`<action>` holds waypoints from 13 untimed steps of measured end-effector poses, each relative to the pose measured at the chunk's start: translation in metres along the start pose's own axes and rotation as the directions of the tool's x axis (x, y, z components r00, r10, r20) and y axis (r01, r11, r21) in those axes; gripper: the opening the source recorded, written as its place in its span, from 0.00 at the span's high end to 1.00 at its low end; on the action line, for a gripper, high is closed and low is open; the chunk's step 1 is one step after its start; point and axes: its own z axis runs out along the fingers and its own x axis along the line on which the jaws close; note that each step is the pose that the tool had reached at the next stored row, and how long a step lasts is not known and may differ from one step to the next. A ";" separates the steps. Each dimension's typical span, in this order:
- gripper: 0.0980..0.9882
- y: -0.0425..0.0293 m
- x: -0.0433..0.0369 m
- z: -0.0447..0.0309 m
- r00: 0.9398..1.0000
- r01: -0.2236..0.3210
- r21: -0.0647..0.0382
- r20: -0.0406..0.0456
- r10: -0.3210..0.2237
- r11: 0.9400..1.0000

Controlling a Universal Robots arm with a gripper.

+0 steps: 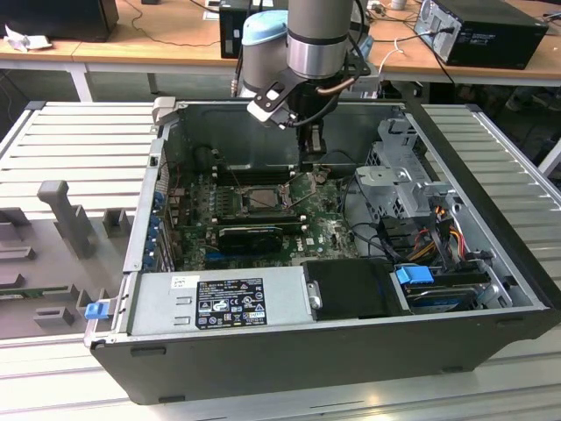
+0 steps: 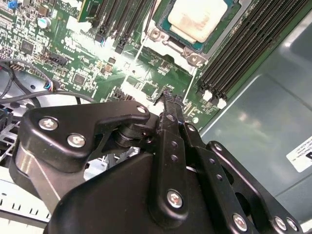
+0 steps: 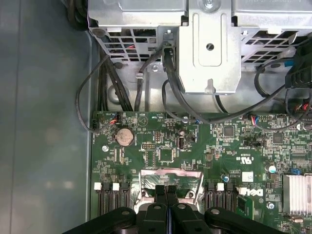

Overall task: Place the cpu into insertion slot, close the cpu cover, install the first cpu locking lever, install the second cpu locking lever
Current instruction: 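Close the cpu cover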

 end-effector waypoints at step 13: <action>0.99 0.0076 0.0018 0.0005 1.000 0.003 0.000 0.000 -0.003 1.000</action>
